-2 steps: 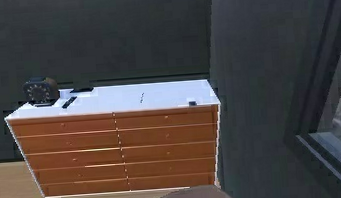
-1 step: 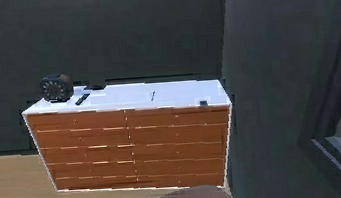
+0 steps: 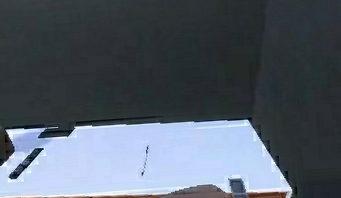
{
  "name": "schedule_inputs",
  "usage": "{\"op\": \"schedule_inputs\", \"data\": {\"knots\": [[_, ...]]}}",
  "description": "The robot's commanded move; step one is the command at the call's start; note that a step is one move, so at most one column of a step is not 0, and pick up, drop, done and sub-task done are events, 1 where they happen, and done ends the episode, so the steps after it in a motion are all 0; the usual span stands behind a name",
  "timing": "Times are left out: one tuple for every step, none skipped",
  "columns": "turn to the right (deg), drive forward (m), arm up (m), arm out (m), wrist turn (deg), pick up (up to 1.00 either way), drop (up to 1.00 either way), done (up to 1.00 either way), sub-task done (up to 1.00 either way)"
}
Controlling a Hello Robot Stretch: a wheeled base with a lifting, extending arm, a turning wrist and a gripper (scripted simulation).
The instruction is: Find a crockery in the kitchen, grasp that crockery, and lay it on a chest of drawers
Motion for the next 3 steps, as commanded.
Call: {"op": "schedule_inputs", "data": {"knots": [[-45.0,0.0,0.0,0.0,0.0,0.0,0.0,0.0,0.0],[-45.0,0.0,0.0,0.0,0.0,0.0,0.0,0.0,0.0],[-9.0,0.0,0.0,0.0,0.0,0.0,0.0,0.0,0.0]]}}
